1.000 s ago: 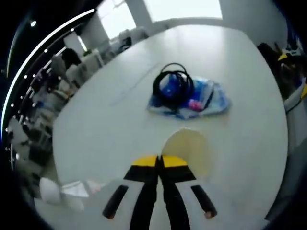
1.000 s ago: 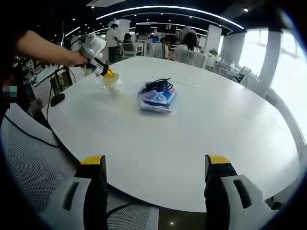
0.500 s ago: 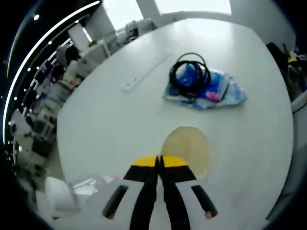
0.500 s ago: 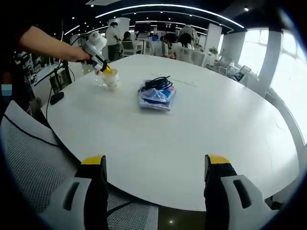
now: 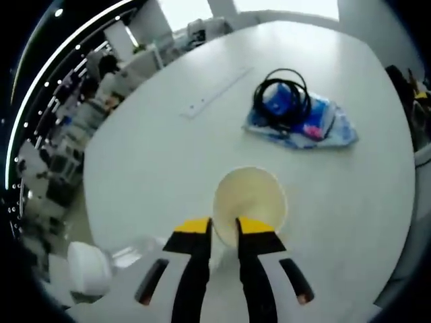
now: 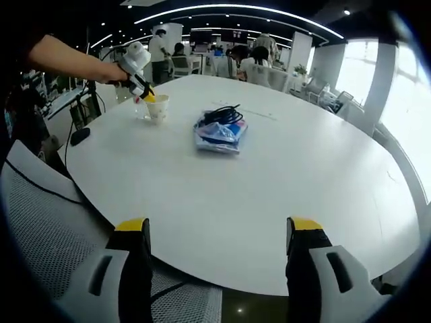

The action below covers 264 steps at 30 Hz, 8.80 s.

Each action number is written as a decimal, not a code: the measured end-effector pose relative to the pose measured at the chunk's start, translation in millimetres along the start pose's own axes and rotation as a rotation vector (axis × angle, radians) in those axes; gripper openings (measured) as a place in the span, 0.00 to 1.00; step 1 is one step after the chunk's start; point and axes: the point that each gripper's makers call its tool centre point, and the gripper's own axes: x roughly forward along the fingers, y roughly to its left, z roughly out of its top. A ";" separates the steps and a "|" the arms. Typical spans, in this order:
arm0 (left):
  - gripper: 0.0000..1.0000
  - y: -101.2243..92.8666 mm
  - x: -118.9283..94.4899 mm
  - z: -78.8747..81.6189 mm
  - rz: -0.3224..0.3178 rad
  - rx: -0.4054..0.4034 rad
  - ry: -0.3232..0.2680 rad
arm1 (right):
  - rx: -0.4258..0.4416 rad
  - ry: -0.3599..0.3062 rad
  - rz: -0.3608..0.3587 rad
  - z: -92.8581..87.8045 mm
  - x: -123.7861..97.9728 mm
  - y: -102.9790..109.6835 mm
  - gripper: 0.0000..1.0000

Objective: Arrange the tabletop items into an orderly group along one side of the table until the central work area is clear of visible clutter.

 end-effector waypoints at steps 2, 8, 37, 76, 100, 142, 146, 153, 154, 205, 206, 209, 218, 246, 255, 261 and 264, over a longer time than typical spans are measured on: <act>0.17 2.3 -1.9 1.0 0.011 0.010 -0.005 | 0.000 0.000 0.000 0.0 0.0 0.1 0.82; 0.19 5.5 -9.9 5.3 0.019 0.014 -0.028 | -0.005 -0.001 0.002 0.4 0.1 0.4 0.81; 0.21 -45.5 -3.9 28.3 -0.187 -0.018 -0.139 | -0.010 -0.003 0.000 0.2 0.3 0.6 0.81; 0.00 -24.3 2.0 7.0 -0.178 0.026 -0.061 | -0.024 0.019 -0.006 -3.4 0.7 -0.4 0.80; 0.13 -22.0 6.4 -4.9 -0.170 0.034 -0.033 | -0.028 0.021 -0.006 -2.9 0.5 0.1 0.79; 0.69 -45.9 -126.4 -22.3 -0.042 -0.179 -0.280 | -0.029 -0.003 0.052 0.2 1.7 10.7 0.82; 0.74 -53.4 -138.8 -29.0 -0.033 -0.213 -0.293 | -0.038 -0.006 0.057 0.8 1.6 12.2 0.83; 0.80 -71.5 -157.7 -40.0 -0.011 -0.263 -0.310 | -0.034 -0.018 0.060 3.2 1.3 13.0 0.84; 0.82 -76.2 -160.4 -42.3 -0.011 -0.272 -0.312 | -0.034 -0.018 0.061 3.2 1.3 13.1 0.84; 1.00 -179.9 -183.4 -72.6 -0.078 -0.318 -0.377 | -0.208 -0.011 0.100 37.1 5.7 13.6 1.00; 1.00 -180.5 -184.0 -72.6 -0.070 -0.311 -0.381 | -0.230 -0.008 0.108 42.9 8.3 13.7 1.00; 1.00 -181.8 -183.6 -71.1 -0.052 -0.276 -0.381 | -0.282 -0.011 0.112 59.4 15.2 11.1 1.00; 1.00 -185.2 -181.1 -71.4 -0.077 -0.283 -0.383 | -0.375 -0.023 0.152 104.6 32.8 14.4 1.00; 1.00 -181.6 -178.1 -74.7 -0.051 -0.290 -0.375 | -0.474 -0.028 0.186 160.8 76.4 5.6 1.00; 1.00 -176.8 -179.8 -70.5 -0.042 -0.309 -0.394 | -0.512 -0.029 0.200 180.4 89.4 5.5 1.00; 1.00 -173.3 -179.9 -69.6 -0.025 -0.314 -0.398 | -0.528 -0.024 0.209 189.0 100.3 4.4 1.00; 1.00 -171.1 -179.8 -70.3 -0.010 -0.309 -0.393 | -0.535 -0.028 0.215 193.8 105.2 5.1 1.00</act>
